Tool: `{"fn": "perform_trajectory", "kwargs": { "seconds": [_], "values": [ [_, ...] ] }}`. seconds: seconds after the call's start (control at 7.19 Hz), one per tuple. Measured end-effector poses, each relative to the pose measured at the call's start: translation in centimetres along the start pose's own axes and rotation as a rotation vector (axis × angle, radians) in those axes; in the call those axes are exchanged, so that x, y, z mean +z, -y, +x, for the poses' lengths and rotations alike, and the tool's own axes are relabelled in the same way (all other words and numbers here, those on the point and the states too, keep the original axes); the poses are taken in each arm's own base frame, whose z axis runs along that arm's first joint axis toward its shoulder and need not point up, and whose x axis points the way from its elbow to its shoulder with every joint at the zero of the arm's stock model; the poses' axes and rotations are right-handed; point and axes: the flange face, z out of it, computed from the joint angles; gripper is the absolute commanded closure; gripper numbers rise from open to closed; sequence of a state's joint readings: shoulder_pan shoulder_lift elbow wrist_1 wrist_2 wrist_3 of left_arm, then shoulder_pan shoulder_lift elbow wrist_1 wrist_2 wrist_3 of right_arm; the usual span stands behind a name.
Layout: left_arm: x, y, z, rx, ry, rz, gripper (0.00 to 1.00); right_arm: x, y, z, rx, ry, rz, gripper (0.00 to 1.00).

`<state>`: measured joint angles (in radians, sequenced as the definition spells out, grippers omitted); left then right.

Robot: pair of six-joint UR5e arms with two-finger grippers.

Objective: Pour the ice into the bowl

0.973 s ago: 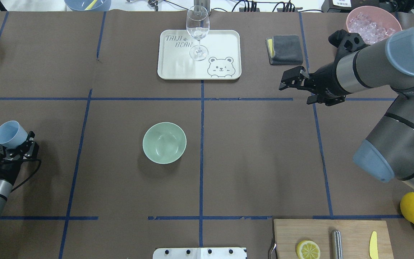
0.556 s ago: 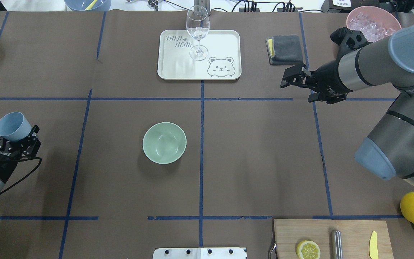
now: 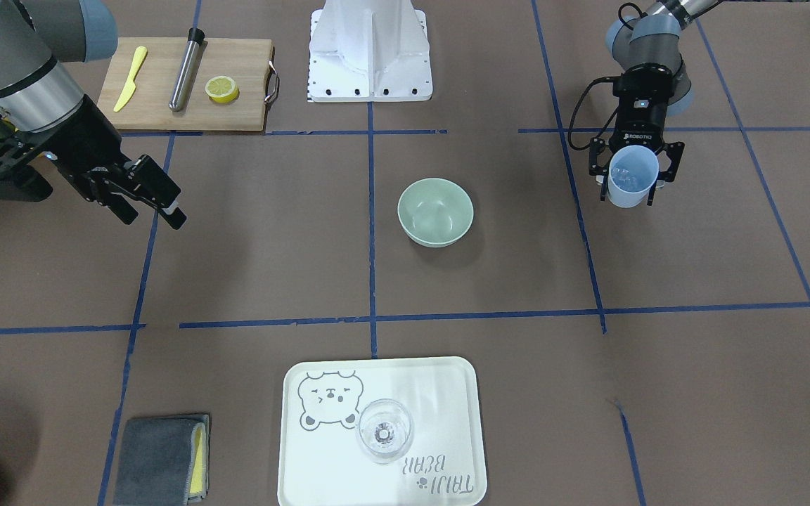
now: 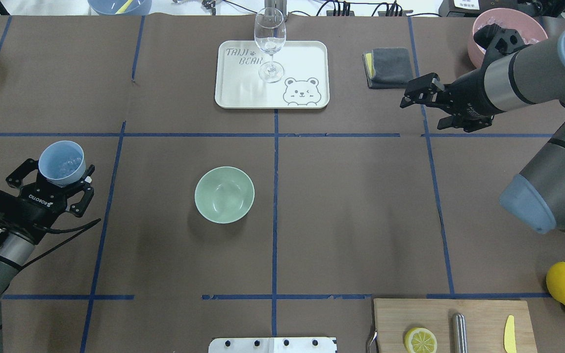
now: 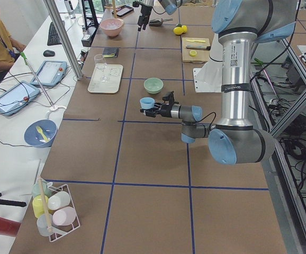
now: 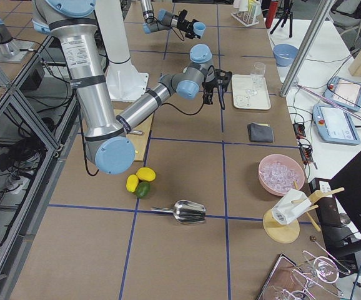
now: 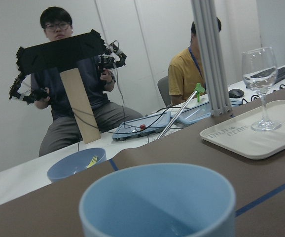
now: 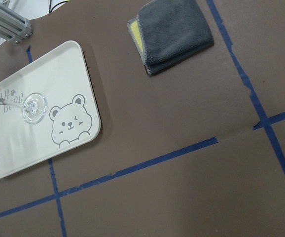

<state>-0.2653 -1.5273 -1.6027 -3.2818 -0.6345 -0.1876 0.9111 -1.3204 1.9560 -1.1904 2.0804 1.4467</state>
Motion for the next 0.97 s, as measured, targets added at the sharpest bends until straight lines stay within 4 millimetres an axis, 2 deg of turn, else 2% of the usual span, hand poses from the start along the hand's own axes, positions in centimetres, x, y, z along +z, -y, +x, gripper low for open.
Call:
{"fn": "perform_trajectory", "kwargs": {
  "seconds": [0.14, 0.28, 0.42, 0.69, 0.97],
  "values": [
    [0.6, 1.7, 1.7, 0.068, -0.014, 0.014, 1.0, -0.4, 0.7, 1.3, -0.01, -0.012, 0.0, 0.0],
    [1.7, 3.4, 4.3, 0.104, -0.03, 0.015, 1.0, -0.8, 1.3, 2.8, -0.021, -0.027, 0.004, 0.0],
    [3.0, 4.8, 7.8, 0.153, -0.045, -0.009, 1.0, -0.8, 1.7, 4.1, -0.02, -0.044, 0.008, 0.0],
    [6.0, 7.5, 14.1, 0.394, -0.057, -0.089, 1.0, -0.6, 2.0, 6.2, -0.007, -0.074, 0.008, 0.0],
    [7.5, 9.3, 17.9, 0.678, -0.07, -0.142, 1.0, -0.4, 1.9, 7.4, 0.006, -0.093, 0.006, 0.0]
  ]
}}
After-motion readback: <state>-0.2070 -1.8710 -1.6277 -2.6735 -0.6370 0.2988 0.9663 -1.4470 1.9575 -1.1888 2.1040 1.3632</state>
